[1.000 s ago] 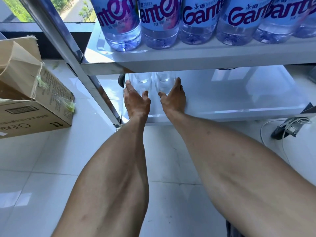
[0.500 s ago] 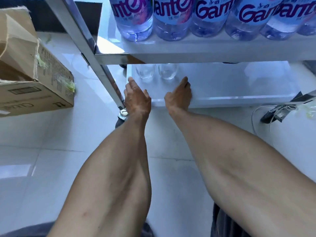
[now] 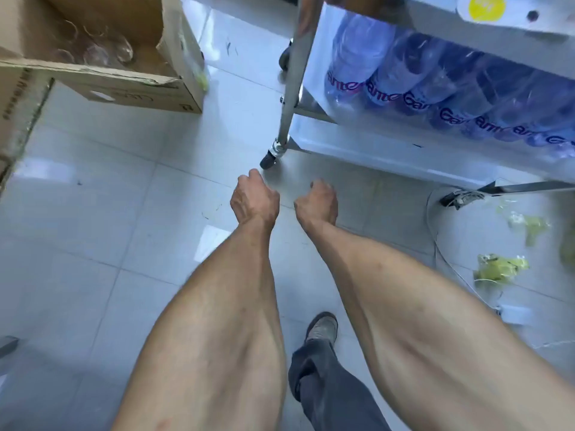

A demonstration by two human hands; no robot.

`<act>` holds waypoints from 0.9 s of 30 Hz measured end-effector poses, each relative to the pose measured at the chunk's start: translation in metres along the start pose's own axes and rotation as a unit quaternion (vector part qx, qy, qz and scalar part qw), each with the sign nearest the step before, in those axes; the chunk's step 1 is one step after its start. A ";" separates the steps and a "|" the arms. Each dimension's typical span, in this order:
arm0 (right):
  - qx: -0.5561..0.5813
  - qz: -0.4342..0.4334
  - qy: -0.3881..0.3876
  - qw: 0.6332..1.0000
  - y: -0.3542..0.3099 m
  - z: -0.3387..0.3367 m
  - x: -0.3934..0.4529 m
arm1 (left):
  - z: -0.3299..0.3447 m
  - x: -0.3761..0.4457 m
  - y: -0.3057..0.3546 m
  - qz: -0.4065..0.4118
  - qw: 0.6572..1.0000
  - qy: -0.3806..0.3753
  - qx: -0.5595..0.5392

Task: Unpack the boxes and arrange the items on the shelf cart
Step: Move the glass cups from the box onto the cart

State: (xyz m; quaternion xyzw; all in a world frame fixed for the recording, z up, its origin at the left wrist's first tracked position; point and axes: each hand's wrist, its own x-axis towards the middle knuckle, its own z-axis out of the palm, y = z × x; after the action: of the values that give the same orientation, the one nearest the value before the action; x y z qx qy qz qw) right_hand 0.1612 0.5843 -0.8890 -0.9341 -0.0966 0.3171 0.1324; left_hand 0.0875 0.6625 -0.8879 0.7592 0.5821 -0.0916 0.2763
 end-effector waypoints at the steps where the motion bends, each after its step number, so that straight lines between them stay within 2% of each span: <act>1: -0.004 -0.003 0.000 1.000 -0.012 0.002 -0.010 | -0.012 -0.001 -0.007 -0.004 1.000 -0.008 -0.001; 9: -0.051 -0.035 -0.069 0.996 -0.149 0.025 -0.024 | -0.118 0.075 -0.062 -0.072 0.997 -0.007 -0.022; 17: -0.018 -0.095 -0.054 0.994 -0.293 0.051 0.005 | -0.206 0.203 -0.091 -0.107 0.991 0.060 -0.045; 20: -0.001 -0.107 -0.068 0.992 -0.361 0.064 0.032 | -0.232 0.259 -0.096 -0.115 0.990 0.055 -0.059; 23: -0.030 -0.140 -0.082 0.986 -0.432 0.080 0.069 | -0.259 0.329 -0.096 -0.136 0.986 0.056 -0.073; 27: -0.039 -0.118 -0.091 0.988 -0.501 0.107 0.121 | -0.280 0.422 -0.105 -0.154 0.983 0.043 -0.091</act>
State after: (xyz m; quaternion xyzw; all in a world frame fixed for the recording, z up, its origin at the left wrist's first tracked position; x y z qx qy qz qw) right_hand 0.1407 1.1104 -0.8843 -0.8882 -0.2298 0.3785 0.1226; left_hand 0.0668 1.1796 -0.8829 0.6352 0.7095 -0.0467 0.3016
